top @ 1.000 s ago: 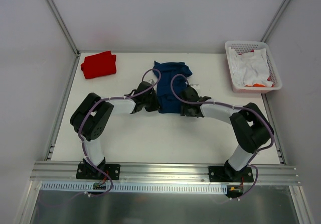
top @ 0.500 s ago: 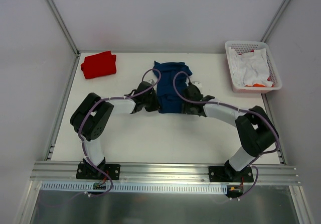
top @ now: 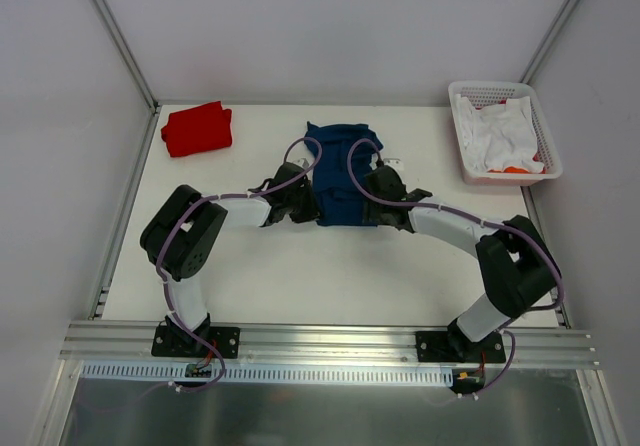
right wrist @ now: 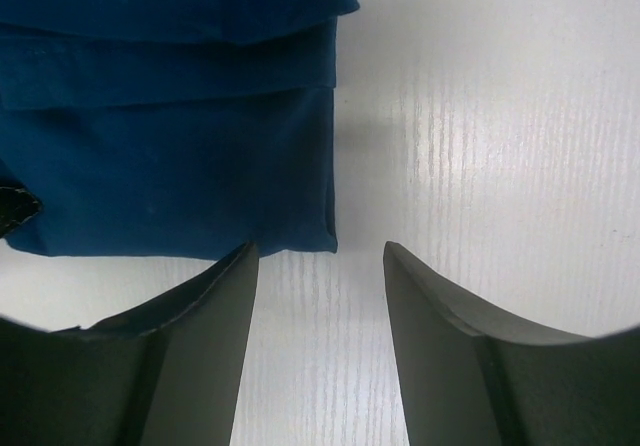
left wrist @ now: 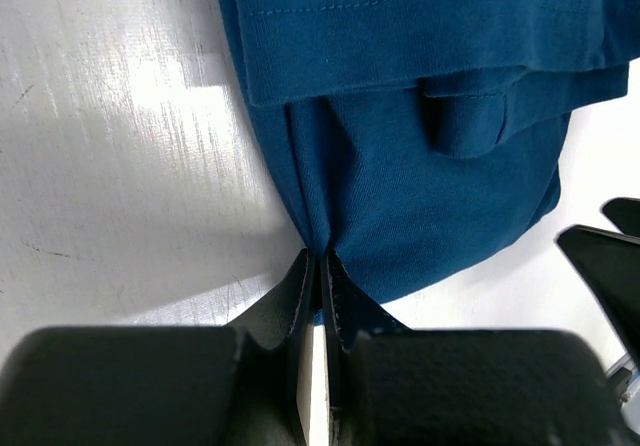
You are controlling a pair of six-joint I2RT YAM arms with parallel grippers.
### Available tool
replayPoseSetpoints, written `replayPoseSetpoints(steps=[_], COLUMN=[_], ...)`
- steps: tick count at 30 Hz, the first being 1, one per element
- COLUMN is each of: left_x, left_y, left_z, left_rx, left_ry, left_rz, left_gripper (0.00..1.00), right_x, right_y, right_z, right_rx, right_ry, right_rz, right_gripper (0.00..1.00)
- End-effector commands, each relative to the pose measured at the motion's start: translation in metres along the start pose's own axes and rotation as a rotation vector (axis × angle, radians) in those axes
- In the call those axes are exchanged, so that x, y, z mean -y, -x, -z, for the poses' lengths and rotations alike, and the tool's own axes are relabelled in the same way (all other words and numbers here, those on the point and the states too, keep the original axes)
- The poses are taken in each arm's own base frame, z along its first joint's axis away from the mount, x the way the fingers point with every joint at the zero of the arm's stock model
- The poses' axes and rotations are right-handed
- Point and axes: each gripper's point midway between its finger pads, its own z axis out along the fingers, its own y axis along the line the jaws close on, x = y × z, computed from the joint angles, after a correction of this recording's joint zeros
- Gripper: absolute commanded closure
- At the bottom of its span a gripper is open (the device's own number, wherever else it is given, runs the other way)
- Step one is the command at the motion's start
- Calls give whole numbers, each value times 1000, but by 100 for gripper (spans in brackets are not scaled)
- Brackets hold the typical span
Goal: Fold and stack the t-shirts
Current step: Grab one side of the 2/3 rectangular tshirt with both arms
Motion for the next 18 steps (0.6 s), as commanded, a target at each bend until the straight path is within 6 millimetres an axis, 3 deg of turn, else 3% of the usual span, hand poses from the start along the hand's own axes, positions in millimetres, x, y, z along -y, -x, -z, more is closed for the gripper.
replayPoseSetpoints(steps=[1,11,18], left_x=[-2,-1,-2], left_y=[-6,-6,-6], left_z=[5,8,8], left_rx=[-18,-17,-16], left_ry=[18,17,20], left_rz=[-29,-33,-35], left_gripper=[100,100,100], right_x=[-7,-10,-11], right_y=[8,1,-4], right_z=[-7,-33,-43], right_rx=[13,-27,-48], right_ry=[14,19,35], right_rz=[-10,-17,-30], right_gripper=[44,45,63])
